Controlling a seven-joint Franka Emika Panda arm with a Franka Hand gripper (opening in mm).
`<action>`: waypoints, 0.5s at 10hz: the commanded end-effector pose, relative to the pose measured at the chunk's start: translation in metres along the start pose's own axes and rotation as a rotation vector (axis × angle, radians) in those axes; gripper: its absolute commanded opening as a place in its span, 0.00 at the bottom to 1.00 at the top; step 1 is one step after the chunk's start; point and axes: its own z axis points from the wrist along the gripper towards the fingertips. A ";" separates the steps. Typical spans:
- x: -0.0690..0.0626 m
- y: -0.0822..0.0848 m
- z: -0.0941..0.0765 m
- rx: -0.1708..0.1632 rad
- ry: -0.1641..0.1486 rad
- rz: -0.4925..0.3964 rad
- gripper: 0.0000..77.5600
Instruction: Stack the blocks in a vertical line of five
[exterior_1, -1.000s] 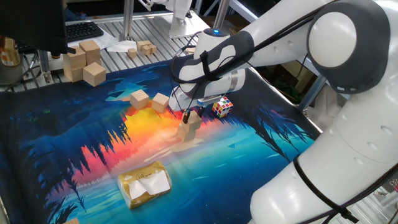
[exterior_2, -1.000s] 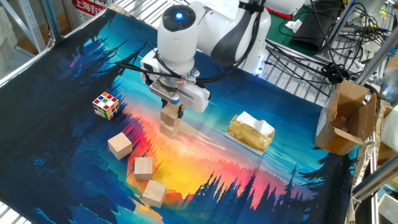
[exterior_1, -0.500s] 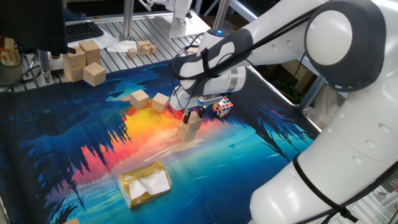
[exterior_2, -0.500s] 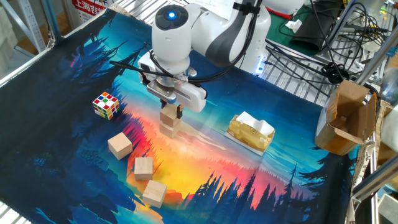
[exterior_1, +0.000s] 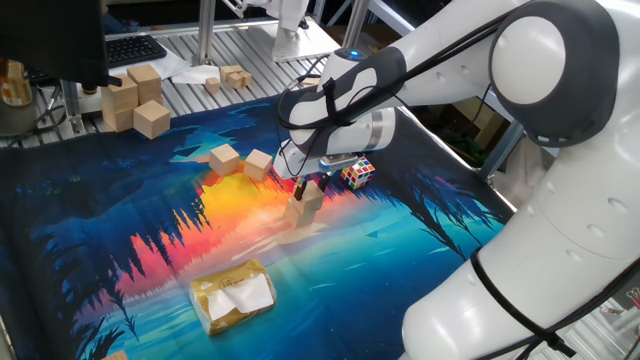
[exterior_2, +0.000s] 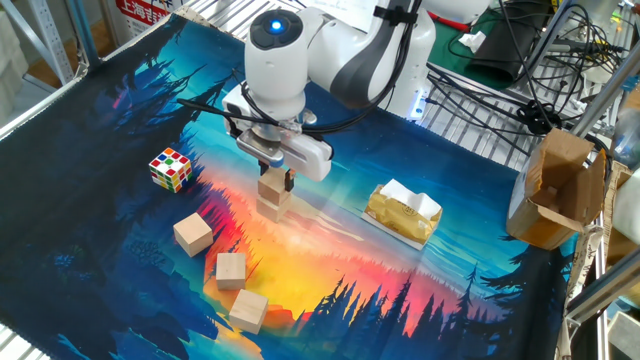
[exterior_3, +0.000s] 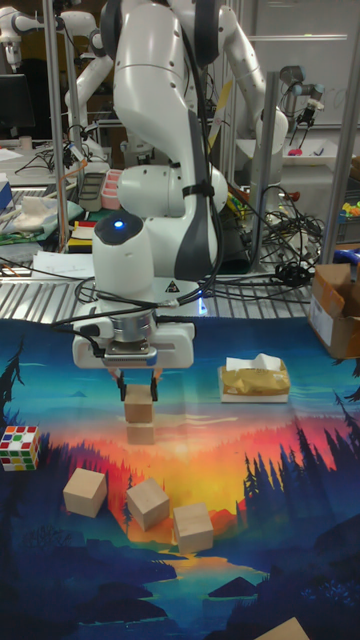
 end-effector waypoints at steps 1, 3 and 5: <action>-0.001 0.000 0.001 -0.008 -0.006 0.012 0.02; -0.001 0.000 0.001 -0.009 -0.006 0.015 0.02; -0.001 0.000 0.001 -0.013 -0.006 0.018 0.02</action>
